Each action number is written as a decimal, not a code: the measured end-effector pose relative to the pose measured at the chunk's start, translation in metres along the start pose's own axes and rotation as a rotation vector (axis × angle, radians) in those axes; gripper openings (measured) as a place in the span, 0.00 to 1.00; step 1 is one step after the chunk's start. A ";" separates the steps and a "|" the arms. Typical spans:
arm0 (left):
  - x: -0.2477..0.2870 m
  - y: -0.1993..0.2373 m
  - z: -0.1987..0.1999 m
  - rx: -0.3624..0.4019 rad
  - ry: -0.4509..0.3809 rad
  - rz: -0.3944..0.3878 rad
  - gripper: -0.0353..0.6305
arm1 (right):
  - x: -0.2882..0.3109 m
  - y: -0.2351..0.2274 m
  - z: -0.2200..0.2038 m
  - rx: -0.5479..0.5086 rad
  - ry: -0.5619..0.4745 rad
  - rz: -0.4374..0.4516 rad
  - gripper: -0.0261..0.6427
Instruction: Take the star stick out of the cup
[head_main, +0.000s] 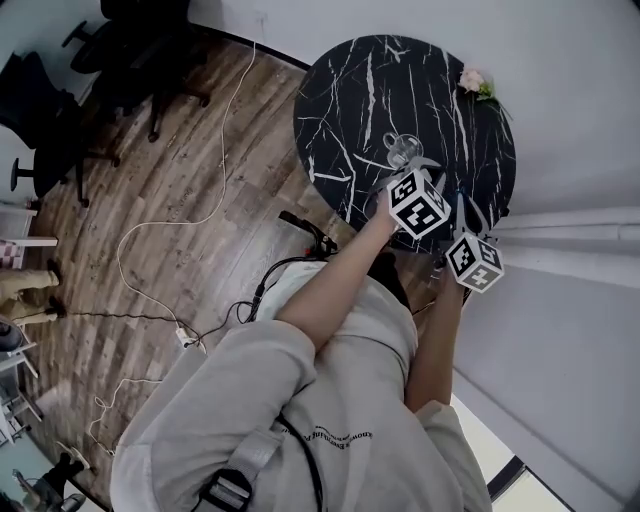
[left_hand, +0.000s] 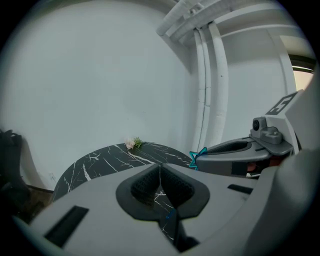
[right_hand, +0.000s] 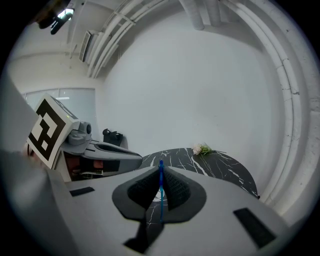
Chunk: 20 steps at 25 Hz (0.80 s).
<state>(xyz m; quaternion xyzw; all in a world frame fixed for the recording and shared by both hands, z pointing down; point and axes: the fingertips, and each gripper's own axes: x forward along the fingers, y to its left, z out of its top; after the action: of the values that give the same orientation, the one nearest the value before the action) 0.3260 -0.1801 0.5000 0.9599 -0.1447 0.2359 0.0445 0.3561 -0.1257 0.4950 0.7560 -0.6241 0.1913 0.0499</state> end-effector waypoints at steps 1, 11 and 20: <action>0.000 -0.001 0.000 -0.002 -0.001 0.000 0.09 | -0.001 0.000 -0.001 -0.004 0.002 -0.003 0.11; -0.002 -0.002 0.002 0.018 -0.005 -0.016 0.09 | -0.008 -0.003 -0.001 -0.014 -0.010 -0.040 0.10; 0.005 -0.010 0.007 0.021 -0.011 -0.043 0.09 | -0.017 -0.011 0.006 -0.019 -0.037 -0.059 0.11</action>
<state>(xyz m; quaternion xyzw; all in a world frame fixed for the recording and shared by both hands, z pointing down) 0.3361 -0.1733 0.4956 0.9646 -0.1217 0.2308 0.0388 0.3653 -0.1092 0.4850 0.7770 -0.6039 0.1698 0.0513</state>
